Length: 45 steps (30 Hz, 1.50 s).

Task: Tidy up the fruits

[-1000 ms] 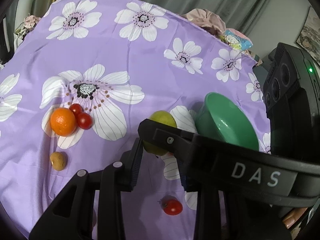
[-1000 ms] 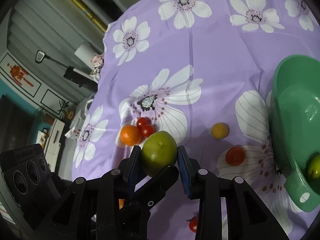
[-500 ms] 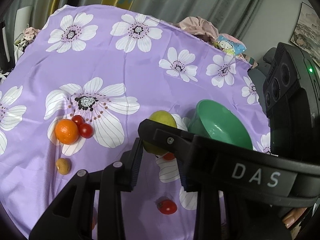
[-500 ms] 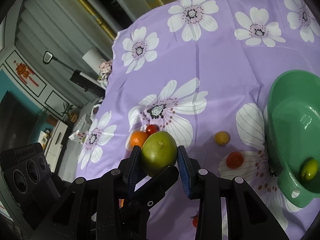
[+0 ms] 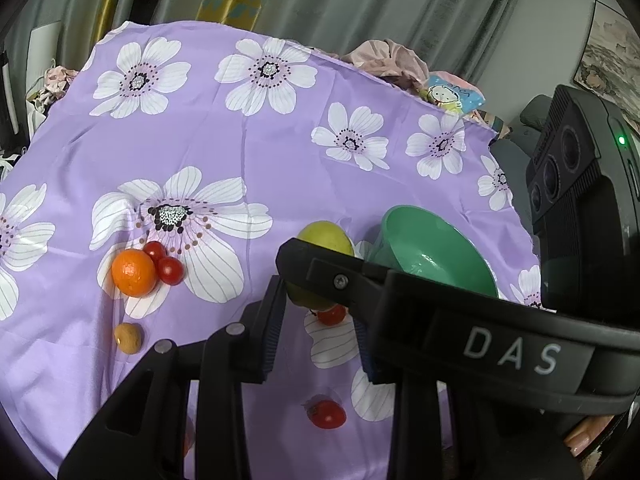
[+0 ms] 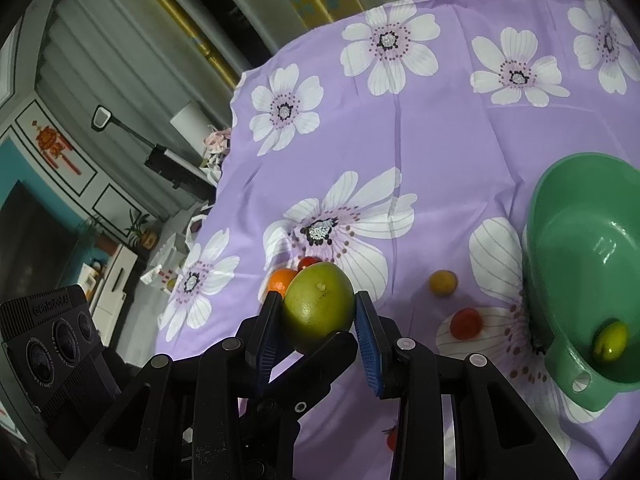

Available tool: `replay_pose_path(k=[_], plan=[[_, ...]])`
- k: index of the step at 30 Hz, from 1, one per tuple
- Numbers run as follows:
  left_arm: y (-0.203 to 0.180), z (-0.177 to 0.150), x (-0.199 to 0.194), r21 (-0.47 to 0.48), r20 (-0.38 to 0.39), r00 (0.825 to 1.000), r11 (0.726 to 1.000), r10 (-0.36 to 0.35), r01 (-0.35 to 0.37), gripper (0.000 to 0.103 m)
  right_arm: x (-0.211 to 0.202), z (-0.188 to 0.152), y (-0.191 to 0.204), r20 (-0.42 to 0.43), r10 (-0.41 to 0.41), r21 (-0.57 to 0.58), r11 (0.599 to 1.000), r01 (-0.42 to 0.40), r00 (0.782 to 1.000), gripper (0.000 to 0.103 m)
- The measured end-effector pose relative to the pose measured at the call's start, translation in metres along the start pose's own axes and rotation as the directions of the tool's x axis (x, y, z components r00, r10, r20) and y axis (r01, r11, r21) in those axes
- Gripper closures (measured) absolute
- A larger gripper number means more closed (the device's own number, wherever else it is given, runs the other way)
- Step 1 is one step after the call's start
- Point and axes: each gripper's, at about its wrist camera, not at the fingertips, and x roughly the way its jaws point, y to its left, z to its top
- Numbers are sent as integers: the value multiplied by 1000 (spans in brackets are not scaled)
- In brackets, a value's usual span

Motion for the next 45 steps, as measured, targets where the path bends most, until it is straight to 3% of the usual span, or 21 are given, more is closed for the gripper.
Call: replay_pose_path(k=[31,45], plan=[[-59,15,-4,119,28,1000,993,-8,4,70,-52,10,-27,115,29,45,998,-35,993,65],[-86,21,5,178,22,999,983,-44,39,70,-74,13,-46,173,2,85,996,-16,985,65]])
